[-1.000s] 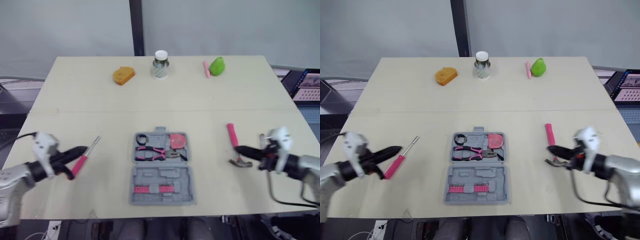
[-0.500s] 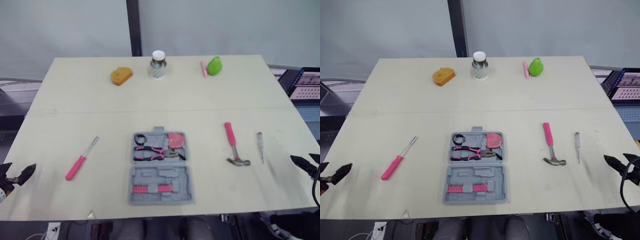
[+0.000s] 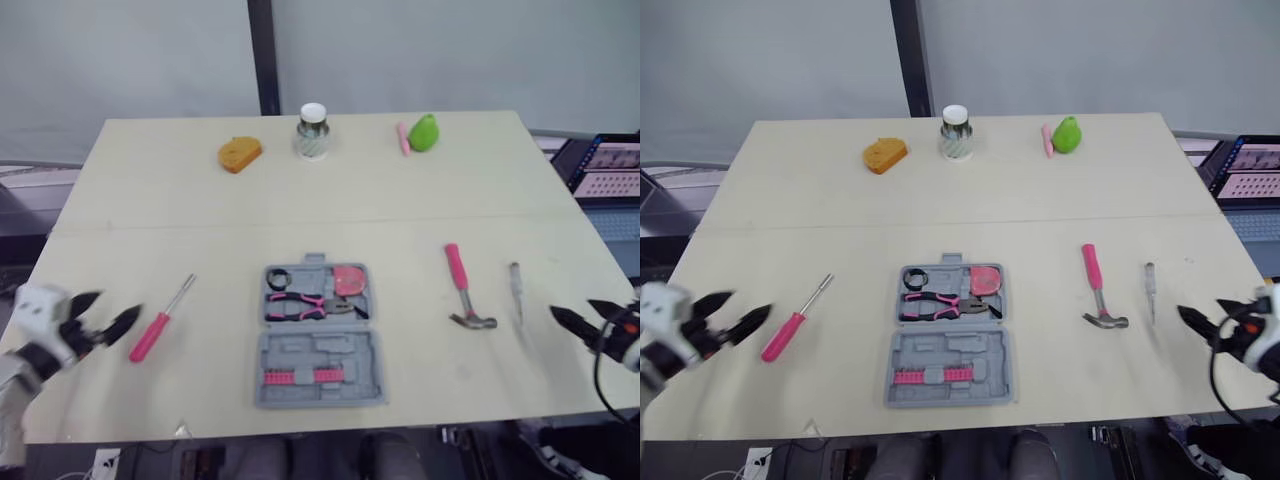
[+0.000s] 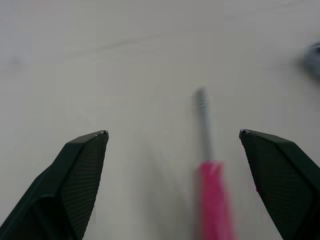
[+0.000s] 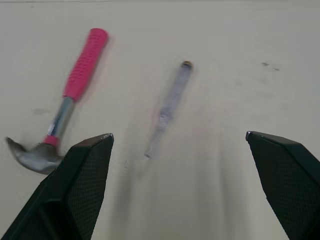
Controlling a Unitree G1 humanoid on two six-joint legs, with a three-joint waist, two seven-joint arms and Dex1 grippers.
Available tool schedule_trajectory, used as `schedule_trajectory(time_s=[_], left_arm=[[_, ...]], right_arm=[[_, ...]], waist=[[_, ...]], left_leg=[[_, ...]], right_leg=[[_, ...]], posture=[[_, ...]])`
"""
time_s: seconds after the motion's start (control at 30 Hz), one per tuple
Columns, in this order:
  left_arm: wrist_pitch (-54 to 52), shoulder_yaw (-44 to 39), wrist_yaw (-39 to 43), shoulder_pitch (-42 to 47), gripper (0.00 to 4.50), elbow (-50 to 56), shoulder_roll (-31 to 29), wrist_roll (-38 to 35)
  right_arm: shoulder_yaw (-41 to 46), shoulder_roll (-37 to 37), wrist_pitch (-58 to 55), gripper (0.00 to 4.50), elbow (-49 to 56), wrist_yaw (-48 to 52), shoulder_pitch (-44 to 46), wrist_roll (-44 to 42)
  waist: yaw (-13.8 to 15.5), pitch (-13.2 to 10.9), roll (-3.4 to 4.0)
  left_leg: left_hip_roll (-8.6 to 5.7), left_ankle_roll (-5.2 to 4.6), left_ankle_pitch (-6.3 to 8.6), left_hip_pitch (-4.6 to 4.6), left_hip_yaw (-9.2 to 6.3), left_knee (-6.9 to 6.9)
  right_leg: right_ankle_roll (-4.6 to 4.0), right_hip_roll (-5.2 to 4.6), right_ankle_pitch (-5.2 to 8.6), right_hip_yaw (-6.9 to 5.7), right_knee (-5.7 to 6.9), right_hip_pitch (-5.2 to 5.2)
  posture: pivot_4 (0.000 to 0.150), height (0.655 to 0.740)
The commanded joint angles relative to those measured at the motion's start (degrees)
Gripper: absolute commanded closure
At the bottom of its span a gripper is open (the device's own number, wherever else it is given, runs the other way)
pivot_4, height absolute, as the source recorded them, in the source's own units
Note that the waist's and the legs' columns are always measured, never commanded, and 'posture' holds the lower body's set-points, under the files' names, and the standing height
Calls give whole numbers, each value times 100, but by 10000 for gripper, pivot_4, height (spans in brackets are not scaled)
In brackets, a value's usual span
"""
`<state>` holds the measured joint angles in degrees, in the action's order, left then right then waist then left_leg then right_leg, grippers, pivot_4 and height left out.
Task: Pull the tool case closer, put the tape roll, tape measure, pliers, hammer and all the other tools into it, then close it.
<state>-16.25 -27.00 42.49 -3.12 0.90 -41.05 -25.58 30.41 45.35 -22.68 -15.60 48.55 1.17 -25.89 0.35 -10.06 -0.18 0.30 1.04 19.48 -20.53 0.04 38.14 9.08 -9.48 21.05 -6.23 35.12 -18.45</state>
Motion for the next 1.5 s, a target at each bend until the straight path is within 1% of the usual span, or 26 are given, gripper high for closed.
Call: schedule_trajectory(time_s=[0.03,0.13,0.23,0.37,0.47,0.63,0.8,0.93,1.17,1.2,1.23,1.27,1.3,1.33,1.43,1.47,1.5], left_arm=[[-327,922,197,576,21,1139,-3,-111],[-402,1956,504,1324,21,1504,203,3],[-290,2579,719,1812,21,1557,403,131],[-94,3318,1031,2346,21,1417,878,223],[139,3697,1162,2586,21,1234,1211,375],[337,4024,1166,2873,21,1017,1676,546],[462,4160,1075,2982,21,938,1964,719],[482,4146,1028,3002,21,901,2068,796],[513,4138,1019,2960,21,905,2085,837],[521,4136,1019,2961,0,898,2083,841],[532,4135,1020,2969,0,881,2084,847],[541,4134,1019,2974,0,869,2085,853],[548,4131,1016,2980,0,855,2090,856],[555,4124,1008,2985,0,839,2101,856],[581,4114,999,2995,0,787,2124,864],[601,4108,989,2997,0,763,2136,874],[613,4103,987,3000,0,742,2145,880]], right_arm=[[-135,-245,-469,195,896,-869,-2,108],[-464,-551,-639,195,1178,-1511,150,420],[-545,-841,-779,195,1303,-2102,332,586],[-647,-1015,-507,195,859,-2555,619,893],[-742,-1139,-255,195,411,-2710,879,1017],[-810,-1283,122,195,-495,-2850,1322,1170],[-843,-1325,410,195,-1029,-2876,1579,1239],[-882,-1337,583,195,-1373,-2863,1709,1285],[-884,-1360,672,195,-1502,-2845,1739,1249],[-884,-1367,682,5321,-1504,-2846,1732,1244],[-872,-1378,690,8323,-1513,-2859,1734,1231],[-864,-1386,693,12414,-1515,-2868,1732,1225],[-862,-1384,708,18091,-1530,-2891,1728,1240],[-846,-1390,724,22560,-1546,-2904,1726,1237],[-832,-1395,771,38916,-1570,-2909,1716,1236],[-829,-1395,790,43422,-1569,-2905,1711,1230],[-825,-1396,801,44784,-1571,-2904,1710,1224]], waist=[[33,1,4],[74,1,4],[64,0,6],[53,-3,12],[54,-3,12],[32,-3,12],[-14,-4,14],[-36,-4,14],[-38,-5,14],[-37,-5,14],[-36,-4,14],[-32,-4,14],[-27,-5,14],[-21,-5,14],[-18,-4,14],[-20,-4,14],[-23,-4,14]], left_leg=[[-2,0,0,0,1,-1],[-8,-2,-1,0,5,0],[-7,-3,-2,-2,9,-4],[-7,-5,-3,-5,16,-5],[-8,-7,-4,-5,16,-3],[-8,-12,-7,-6,16,-3],[-8,-12,-7,-7,15,-4],[-7,-14,-8,-7,13,-3],[-7,-14,-8,-8,13,-2],[-7,-14,-8,-8,13,-2],[-7,-14,-8,-8,13,-2],[-8,-14,-8,-8,12,-2],[-8,-14,-8,-8,12,-3],[-8,-14,-8,-8,12,-3],[-8,-14,-8,-10,10,-2],[-8,-14,-8,-10,10,-3],[-8,-14,-8,-10,10,-3]], right_leg=[[0,0,0,2,-1,0],[3,0,-2,6,-2,-1],[3,5,-2,8,-2,-7],[4,6,-2,12,-3,-11],[5,6,-3,12,-3,-10],[5,6,-3,11,-2,-10],[5,6,-3,10,-4,-10],[6,6,-4,8,-4,-9],[7,6,-5,9,-6,-8],[7,6,-5,9,-6,-8],[7,6,-5,9,-7,-8],[7,6,-5,9,-7,-8],[7,6,-5,9,-7,-8],[7,6,-5,9,-8,-8],[7,5,-5,7,-11,-7],[7,5,-5,7,-11,-7],[7,5,-5,7,-11,-6]], posture=[[1500,7400],[1500,7400],[1500,7400],[1500,7400],[1500,7400],[1500,7400],[1500,7400],[1500,7400],[1500,7400],[1500,7400],[1500,7400],[1500,7400],[1500,7400],[1500,7400],[1500,7400],[1500,7400],[1500,7400]])
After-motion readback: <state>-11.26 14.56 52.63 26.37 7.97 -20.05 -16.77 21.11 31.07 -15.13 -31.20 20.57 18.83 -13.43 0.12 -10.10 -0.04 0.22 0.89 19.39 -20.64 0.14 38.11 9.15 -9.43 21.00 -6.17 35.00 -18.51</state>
